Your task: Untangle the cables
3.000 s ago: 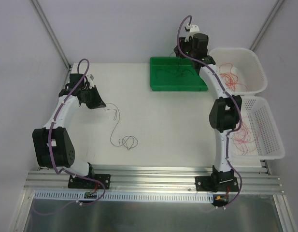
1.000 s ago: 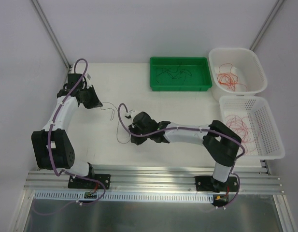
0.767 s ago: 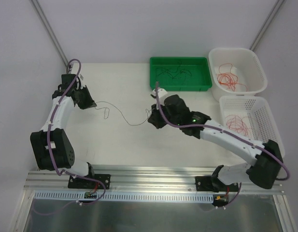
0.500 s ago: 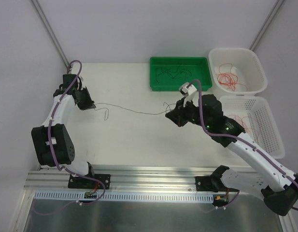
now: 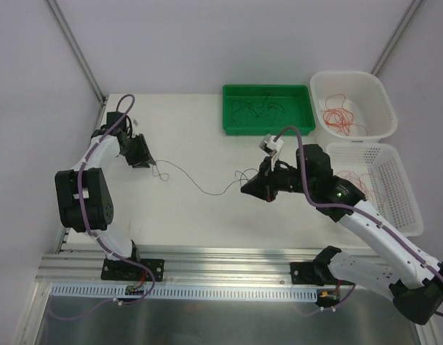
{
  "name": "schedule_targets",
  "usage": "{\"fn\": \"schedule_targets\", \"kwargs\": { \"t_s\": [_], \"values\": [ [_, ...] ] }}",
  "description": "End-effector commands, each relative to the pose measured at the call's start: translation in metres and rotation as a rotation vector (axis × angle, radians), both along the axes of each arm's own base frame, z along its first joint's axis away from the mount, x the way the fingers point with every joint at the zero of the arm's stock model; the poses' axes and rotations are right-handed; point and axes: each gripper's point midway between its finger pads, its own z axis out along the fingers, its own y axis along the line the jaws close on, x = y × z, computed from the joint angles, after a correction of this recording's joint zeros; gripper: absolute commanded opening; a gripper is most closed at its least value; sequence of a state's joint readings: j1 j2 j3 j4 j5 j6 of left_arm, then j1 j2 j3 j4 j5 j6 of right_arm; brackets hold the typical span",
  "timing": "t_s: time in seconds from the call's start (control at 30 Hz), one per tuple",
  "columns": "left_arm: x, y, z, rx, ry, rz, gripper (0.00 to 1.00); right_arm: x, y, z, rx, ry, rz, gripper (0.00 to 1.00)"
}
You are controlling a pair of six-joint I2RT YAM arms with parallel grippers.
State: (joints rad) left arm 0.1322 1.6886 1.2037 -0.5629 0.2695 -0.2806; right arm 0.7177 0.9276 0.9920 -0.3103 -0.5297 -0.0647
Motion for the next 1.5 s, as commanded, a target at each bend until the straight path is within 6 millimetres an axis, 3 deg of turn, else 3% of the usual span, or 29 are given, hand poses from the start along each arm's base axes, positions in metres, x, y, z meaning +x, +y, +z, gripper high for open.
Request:
{"fn": "schedule_targets", "kwargs": {
  "t_s": [0.0, 0.03, 0.07, 0.13, 0.2, 0.27, 0.5, 0.67, 0.9, 1.07, 1.47],
  "values": [
    [0.011, -0.066, 0.077, -0.135, -0.268, -0.247, 0.31, -0.001, 0.015, -0.023, -0.003, 0.07, 0.066, 0.04],
    [0.008, -0.079, 0.09, -0.171, -0.32, -0.3, 0.37, 0.003, 0.016, -0.028, -0.017, 0.088, 0.05, 0.03],
    [-0.003, -0.1, 0.101, -0.264, -0.358, -0.377, 0.57, 0.009, 0.016, -0.033, -0.037, 0.096, 0.029, 0.03],
    [-0.009, -0.117, 0.13, -0.312, -0.49, -0.458, 0.73, 0.018, 0.019, -0.045, -0.074, 0.129, -0.001, 0.03],
    [-0.025, -0.141, 0.152, -0.368, -0.564, -0.571, 0.87, 0.023, 0.021, -0.05, -0.091, 0.148, -0.015, 0.03],
    [-0.039, -0.161, 0.166, -0.396, -0.619, -0.681, 0.92, 0.03, 0.021, -0.051, -0.112, 0.153, -0.045, 0.03],
    [-0.093, -0.209, 0.195, -0.514, -0.754, -0.984, 0.92, 0.047, 0.024, -0.044, -0.124, 0.154, -0.111, 0.03],
    [-0.124, -0.242, 0.192, -0.567, -0.752, -1.114, 0.91, 0.064, 0.019, -0.035, -0.126, 0.15, -0.221, 0.03],
    [-0.14, -0.266, 0.18, -0.61, -0.697, -1.18, 0.87, 0.077, 0.024, -0.017, -0.067, 0.129, -0.272, 0.03],
    [-0.153, -0.281, 0.171, -0.634, -0.662, -1.227, 0.83, 0.079, 0.03, -0.017, -0.036, 0.147, -0.276, 0.03],
    [-0.148, -0.301, 0.151, -0.607, -0.621, -1.202, 0.67, 0.081, 0.047, -0.013, 0.026, 0.162, -0.276, 0.03]
  ]
}}
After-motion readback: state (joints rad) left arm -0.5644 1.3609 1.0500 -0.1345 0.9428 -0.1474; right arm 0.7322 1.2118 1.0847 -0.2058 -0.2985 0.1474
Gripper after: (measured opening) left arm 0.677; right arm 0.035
